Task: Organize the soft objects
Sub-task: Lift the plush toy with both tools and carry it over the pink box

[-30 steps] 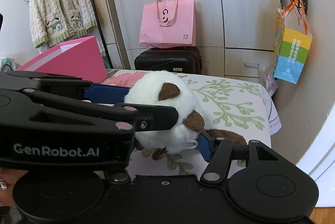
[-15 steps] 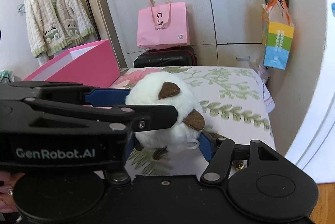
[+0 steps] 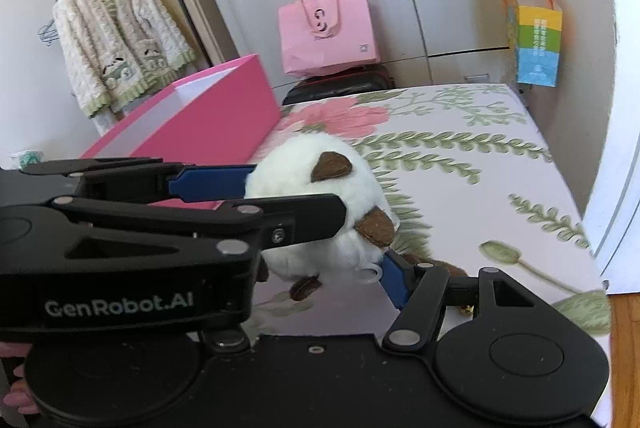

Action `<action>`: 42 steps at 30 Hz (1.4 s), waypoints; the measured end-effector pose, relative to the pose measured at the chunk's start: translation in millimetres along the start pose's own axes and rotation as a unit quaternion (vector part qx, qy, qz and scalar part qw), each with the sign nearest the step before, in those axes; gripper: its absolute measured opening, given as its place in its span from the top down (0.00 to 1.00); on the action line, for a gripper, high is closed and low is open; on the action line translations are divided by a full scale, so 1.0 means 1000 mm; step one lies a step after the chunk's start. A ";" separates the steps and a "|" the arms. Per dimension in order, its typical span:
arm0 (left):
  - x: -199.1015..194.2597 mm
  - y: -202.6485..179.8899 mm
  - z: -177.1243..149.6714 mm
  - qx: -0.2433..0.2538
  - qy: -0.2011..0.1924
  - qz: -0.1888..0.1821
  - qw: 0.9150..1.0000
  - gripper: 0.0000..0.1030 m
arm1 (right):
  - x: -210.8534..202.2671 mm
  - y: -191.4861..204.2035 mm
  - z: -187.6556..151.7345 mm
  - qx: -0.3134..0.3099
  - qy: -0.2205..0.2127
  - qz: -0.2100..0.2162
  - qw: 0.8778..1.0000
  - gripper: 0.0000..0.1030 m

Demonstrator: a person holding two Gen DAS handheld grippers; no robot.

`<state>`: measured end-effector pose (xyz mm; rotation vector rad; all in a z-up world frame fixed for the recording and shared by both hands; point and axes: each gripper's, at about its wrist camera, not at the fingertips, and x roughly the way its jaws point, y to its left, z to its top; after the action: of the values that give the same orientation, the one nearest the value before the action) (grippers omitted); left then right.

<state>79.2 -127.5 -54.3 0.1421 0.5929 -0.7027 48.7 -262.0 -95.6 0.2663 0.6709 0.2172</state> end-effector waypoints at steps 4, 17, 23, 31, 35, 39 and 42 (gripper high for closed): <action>-0.024 0.009 -0.009 -0.009 0.000 0.001 1.000 0.49 | -0.007 0.024 -0.005 -0.019 0.008 0.014 1.000 0.33; -0.101 0.059 -0.033 -0.070 0.015 0.015 0.997 0.49 | -0.015 0.093 -0.011 -0.042 0.039 0.077 0.995 0.33; -0.142 0.083 -0.034 -0.085 -0.005 0.040 0.996 0.49 | -0.014 0.125 -0.002 -0.045 0.042 0.129 0.990 0.33; -0.172 0.113 -0.005 -0.086 -0.086 0.074 0.990 0.49 | -0.011 0.167 0.040 -0.084 -0.005 0.150 0.985 0.33; -0.170 0.132 0.016 -0.082 -0.129 0.094 0.984 0.48 | 0.001 0.174 0.067 -0.087 -0.037 0.164 0.982 0.33; -0.157 0.145 0.035 -0.071 -0.177 0.127 0.973 0.48 | 0.016 0.177 0.094 -0.101 -0.069 0.179 0.976 0.33; -0.141 0.156 0.050 -0.074 -0.195 0.138 0.968 0.48 | 0.032 0.173 0.112 -0.102 -0.091 0.183 0.974 0.33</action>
<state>117.6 55.2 54.3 -0.0540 0.2385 -0.3981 125.5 -108.9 23.9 0.2069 0.4097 0.6046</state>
